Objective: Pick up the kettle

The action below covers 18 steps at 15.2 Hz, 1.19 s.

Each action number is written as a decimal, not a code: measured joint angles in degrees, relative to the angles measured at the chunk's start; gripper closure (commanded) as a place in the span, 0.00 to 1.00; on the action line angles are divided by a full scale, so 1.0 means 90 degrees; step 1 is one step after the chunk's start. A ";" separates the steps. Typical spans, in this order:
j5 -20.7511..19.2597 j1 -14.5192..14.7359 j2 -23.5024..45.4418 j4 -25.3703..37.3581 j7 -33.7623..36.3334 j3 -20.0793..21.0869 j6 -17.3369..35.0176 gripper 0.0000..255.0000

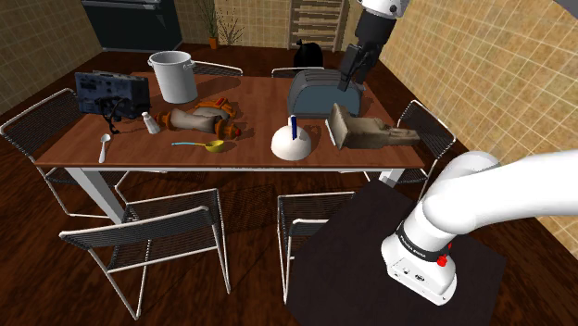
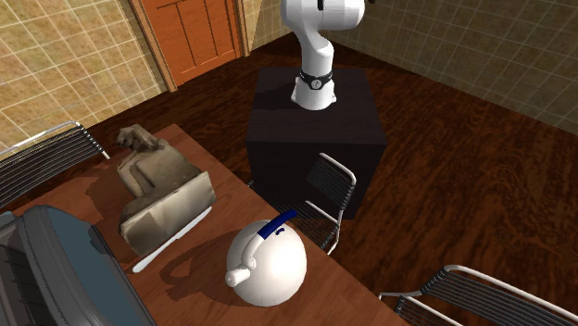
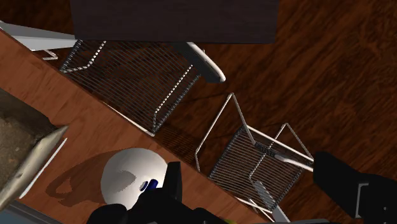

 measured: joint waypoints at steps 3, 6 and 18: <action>-0.0001 -0.0052 0.0267 0.0049 0.0151 0.0059 0.0195 0.00; -0.0017 -0.0174 0.0784 0.0007 0.0492 0.0183 0.0696 0.00; -0.0337 -0.0639 0.3559 0.0992 0.2168 0.0564 0.2221 0.00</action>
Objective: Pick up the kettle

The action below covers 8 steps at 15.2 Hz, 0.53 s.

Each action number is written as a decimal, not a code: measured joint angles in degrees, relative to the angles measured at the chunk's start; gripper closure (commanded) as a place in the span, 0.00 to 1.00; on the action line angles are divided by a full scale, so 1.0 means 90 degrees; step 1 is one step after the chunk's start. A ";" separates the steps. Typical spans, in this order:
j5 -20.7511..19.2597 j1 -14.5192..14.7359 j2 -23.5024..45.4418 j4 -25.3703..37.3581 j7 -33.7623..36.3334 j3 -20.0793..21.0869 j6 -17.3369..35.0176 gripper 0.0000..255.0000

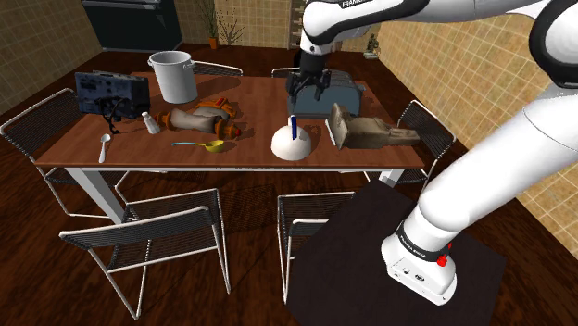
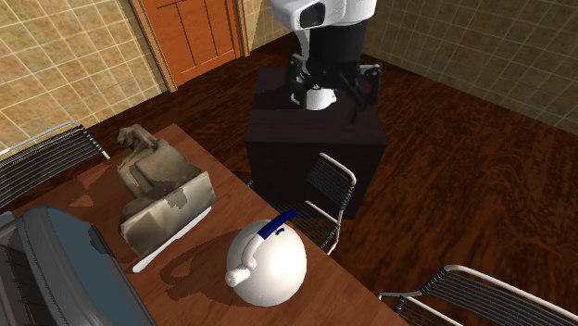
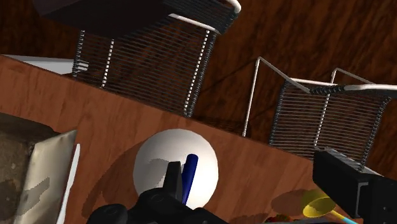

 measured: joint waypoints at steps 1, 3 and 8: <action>-0.0046 -0.0030 0.0245 0.0133 0.0147 0.0010 0.0087 0.00; -0.0146 -0.0116 0.0719 0.0388 0.0362 -0.0030 0.0245 0.00; -0.0373 -0.0205 0.1874 0.1110 0.1054 -0.0097 0.0527 0.00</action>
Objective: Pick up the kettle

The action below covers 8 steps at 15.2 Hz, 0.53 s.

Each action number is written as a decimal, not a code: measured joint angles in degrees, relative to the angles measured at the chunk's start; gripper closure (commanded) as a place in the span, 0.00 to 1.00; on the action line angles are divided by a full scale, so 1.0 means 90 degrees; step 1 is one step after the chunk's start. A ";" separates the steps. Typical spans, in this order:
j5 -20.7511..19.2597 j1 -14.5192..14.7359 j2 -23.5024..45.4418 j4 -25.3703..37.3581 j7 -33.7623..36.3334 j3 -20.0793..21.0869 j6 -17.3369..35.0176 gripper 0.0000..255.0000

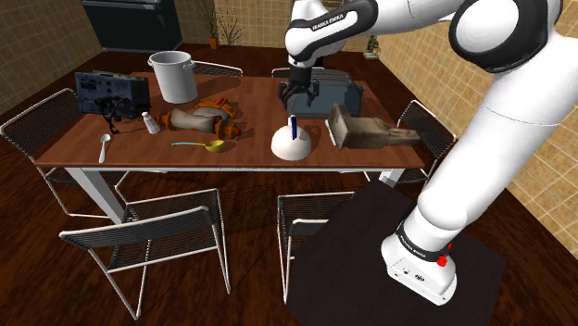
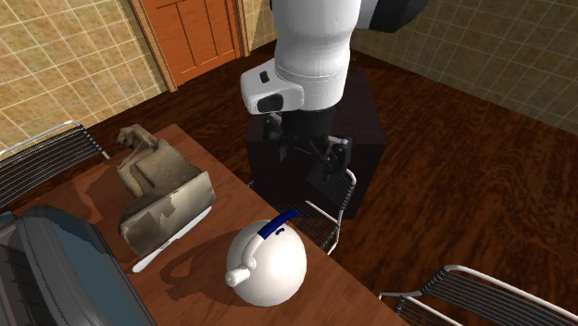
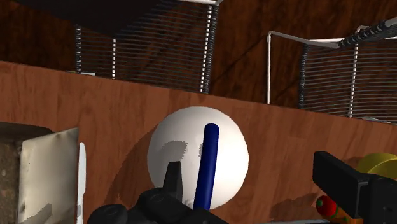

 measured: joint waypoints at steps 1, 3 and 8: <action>-0.0041 -0.0013 0.0243 0.0239 0.0128 -0.0027 -0.0028 0.00; -0.0114 -0.0027 0.0733 0.0564 0.0391 -0.0084 0.0079 0.00; -0.0211 -0.0135 0.1881 0.1533 0.0859 -0.0314 0.0105 0.00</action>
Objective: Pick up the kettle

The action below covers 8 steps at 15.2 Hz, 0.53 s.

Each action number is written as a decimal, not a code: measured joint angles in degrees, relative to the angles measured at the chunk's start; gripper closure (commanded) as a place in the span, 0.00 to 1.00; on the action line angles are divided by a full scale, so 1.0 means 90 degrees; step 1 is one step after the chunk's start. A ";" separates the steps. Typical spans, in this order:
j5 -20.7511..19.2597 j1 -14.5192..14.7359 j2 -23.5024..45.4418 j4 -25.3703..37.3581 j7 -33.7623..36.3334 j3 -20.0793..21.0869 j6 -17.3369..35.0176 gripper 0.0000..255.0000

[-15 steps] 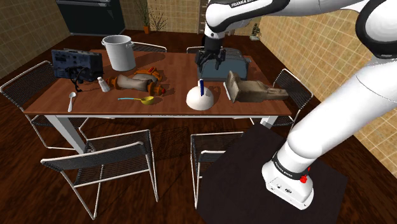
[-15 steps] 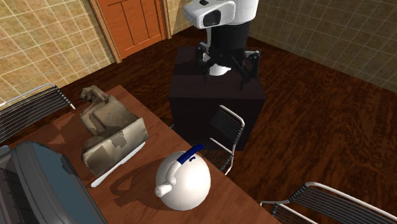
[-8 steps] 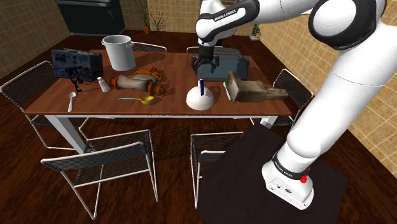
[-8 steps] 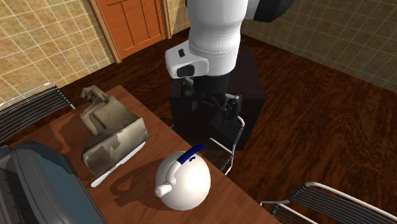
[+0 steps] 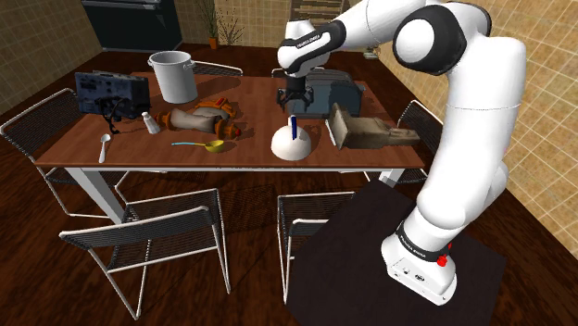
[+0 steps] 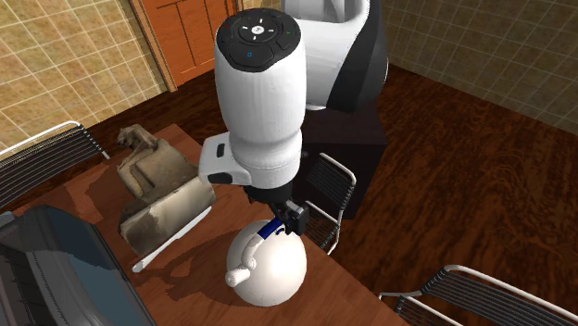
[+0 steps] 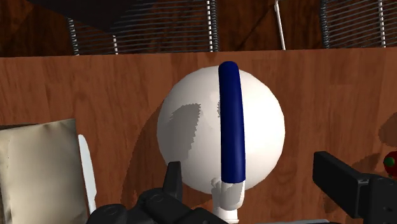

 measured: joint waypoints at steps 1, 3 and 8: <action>-0.0008 -0.0007 0.0203 0.0204 0.0095 -0.0037 -0.0036 0.00; -0.0014 -0.0022 0.0396 0.0324 0.0160 -0.0072 0.0015 0.00; -0.0024 -0.0016 0.0653 0.0259 0.0208 -0.0081 0.0331 0.00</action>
